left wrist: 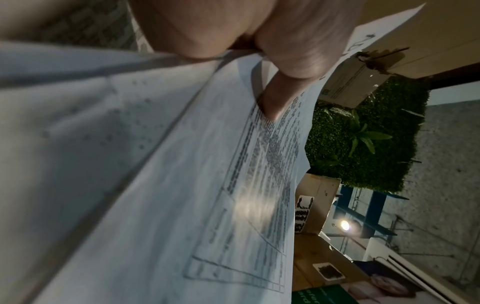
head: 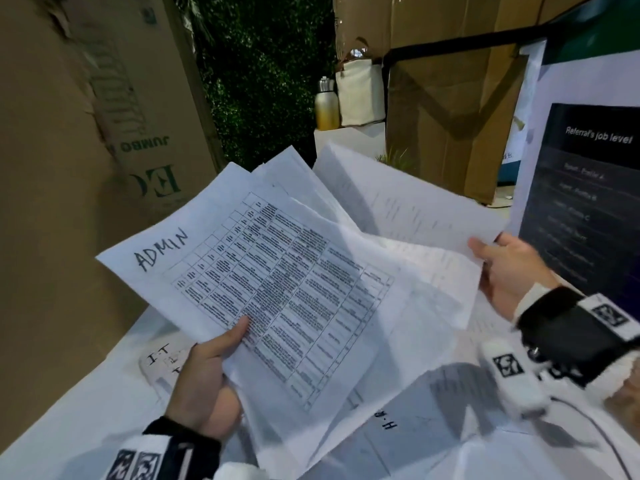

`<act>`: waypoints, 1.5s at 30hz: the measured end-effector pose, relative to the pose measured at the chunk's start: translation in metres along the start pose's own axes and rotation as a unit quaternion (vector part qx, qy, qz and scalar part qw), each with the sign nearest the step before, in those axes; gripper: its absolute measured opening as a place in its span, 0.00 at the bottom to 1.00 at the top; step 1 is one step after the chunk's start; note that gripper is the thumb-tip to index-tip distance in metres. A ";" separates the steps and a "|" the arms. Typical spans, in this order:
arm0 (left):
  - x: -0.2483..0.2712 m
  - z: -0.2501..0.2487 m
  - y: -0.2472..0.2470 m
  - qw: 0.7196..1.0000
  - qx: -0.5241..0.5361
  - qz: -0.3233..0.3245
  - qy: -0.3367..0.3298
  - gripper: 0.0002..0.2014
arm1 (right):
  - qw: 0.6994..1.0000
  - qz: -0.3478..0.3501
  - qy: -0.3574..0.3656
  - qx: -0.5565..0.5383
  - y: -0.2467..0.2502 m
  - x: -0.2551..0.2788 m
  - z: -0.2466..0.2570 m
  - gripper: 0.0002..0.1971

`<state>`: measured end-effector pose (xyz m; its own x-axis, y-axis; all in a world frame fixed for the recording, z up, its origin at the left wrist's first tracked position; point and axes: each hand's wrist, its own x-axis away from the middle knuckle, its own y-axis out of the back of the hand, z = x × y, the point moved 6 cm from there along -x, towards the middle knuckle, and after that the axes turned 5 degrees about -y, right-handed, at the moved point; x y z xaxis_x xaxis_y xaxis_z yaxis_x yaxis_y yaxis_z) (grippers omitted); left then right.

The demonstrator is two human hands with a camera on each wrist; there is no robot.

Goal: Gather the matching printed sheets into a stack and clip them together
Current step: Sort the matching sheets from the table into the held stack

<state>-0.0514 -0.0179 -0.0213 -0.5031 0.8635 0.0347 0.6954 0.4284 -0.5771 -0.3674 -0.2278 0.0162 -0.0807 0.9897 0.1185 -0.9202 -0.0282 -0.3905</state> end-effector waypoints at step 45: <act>0.028 -0.088 -0.048 0.905 -0.203 0.093 -0.363 0.11 | 0.908 0.220 0.175 0.309 -0.113 0.087 -0.015 0.48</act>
<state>-0.0534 0.0095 0.0791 -0.4602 0.5919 -0.6617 0.8596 0.4835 -0.1654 -0.2653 -0.1362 0.0572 -0.4651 0.8447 -0.2648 -0.8766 -0.3977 0.2711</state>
